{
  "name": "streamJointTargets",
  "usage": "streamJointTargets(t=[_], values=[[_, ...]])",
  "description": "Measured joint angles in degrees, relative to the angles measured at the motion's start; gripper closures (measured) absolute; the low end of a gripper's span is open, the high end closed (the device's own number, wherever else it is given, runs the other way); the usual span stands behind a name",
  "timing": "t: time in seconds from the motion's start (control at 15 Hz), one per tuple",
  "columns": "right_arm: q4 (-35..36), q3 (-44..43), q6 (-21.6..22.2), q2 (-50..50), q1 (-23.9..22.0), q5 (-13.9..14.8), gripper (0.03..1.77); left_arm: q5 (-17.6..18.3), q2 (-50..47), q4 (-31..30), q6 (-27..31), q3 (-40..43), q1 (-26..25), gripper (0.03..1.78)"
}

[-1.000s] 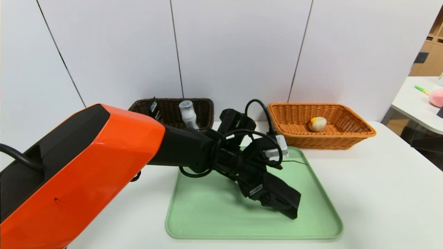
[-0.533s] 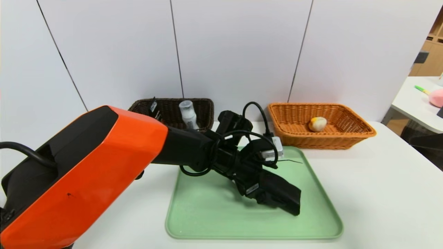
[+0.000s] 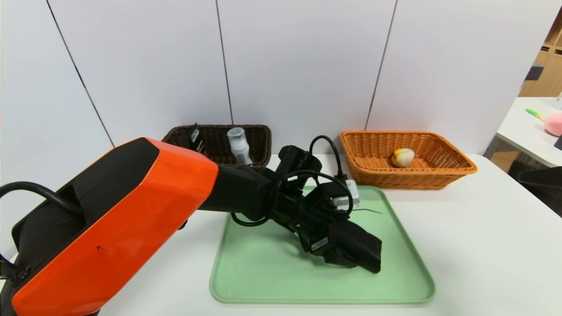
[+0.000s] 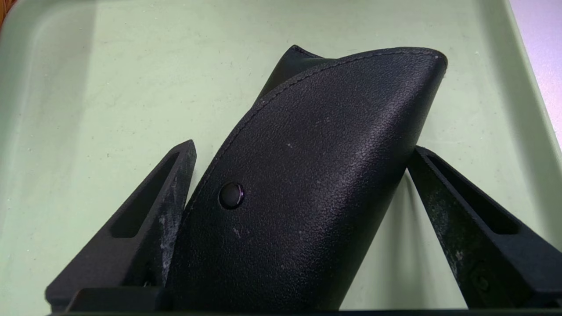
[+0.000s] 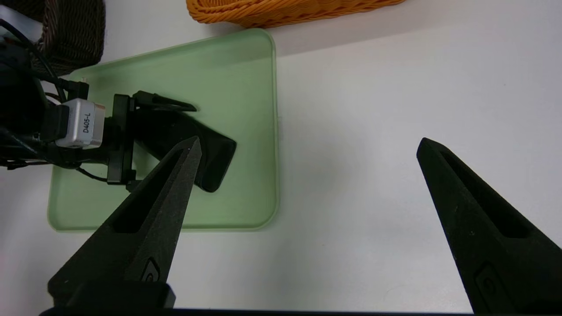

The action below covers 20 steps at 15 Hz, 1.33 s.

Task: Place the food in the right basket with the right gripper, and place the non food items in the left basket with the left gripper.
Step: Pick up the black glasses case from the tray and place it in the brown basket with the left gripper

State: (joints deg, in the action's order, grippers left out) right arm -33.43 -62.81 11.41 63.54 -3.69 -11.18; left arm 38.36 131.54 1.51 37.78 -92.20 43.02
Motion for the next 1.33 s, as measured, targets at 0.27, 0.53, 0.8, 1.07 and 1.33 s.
streamJointTargets(t=[0.27, 0.53, 0.8, 1.07, 1.33], values=[[0.0, -0.3, 0.0, 0.5, 0.3, -0.6, 0.10, -0.5, 0.2, -0.1, 0.0, 0.0, 0.0, 0.34], [0.1, -0.6, 0.0, 0.8, 0.8, -0.7, 0.10, -1.0, 0.1, 0.1, -0.2, 0.2, -0.1, 0.82], [0.1, -0.8, 0.0, 1.1, 1.0, -0.7, 0.10, -1.0, -0.8, 1.4, -0.4, 0.6, -0.1, 1.02], [0.1, -0.8, 0.0, 1.1, 1.0, -0.7, 0.10, -1.2, -1.9, 3.0, -0.5, 0.7, 0.0, 1.09], [0.0, -0.8, 0.0, 1.0, 1.0, -0.7, 0.10, -2.1, -2.8, 2.9, -0.5, 0.7, 0.3, 1.18]])
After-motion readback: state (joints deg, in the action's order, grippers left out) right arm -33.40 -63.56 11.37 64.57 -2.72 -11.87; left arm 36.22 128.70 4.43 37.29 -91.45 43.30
